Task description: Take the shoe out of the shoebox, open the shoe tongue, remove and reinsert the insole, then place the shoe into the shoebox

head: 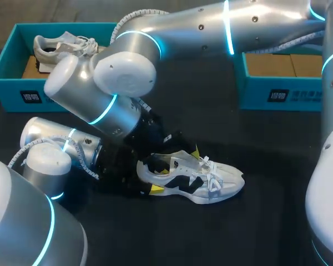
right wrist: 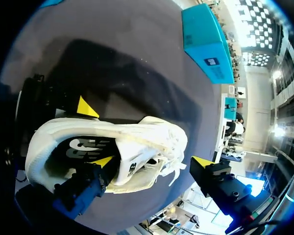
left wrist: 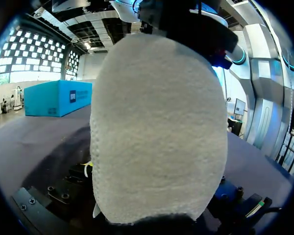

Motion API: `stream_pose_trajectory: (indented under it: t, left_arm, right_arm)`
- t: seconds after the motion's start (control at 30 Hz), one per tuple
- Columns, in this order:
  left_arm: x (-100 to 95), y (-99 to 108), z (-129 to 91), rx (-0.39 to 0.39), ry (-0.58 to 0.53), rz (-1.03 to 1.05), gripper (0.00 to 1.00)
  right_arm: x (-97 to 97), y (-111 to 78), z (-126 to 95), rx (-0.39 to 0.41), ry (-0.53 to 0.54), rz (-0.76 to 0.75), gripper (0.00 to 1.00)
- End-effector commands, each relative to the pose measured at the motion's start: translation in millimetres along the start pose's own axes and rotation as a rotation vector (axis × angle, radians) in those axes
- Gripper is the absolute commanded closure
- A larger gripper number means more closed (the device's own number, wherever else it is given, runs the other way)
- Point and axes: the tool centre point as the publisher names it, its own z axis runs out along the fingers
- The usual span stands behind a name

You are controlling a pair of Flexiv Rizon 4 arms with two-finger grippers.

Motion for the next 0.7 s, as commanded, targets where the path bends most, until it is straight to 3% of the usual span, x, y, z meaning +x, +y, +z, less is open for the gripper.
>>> stream_pose_trajectory:
  t: [0.03,0.7]
  left_arm:
    - [-1.0,2,1,-0.002,-0.001,0.0,1.0]
    - [-1.0,2,1,-0.002,-0.001,0.0,1.0]
  right_arm:
    - [-4.5,-2.4,-1,-0.012,0.002,0.567,0.0]
    - [-36.9,-15.3,3,-0.033,0.122,0.587,0.0]
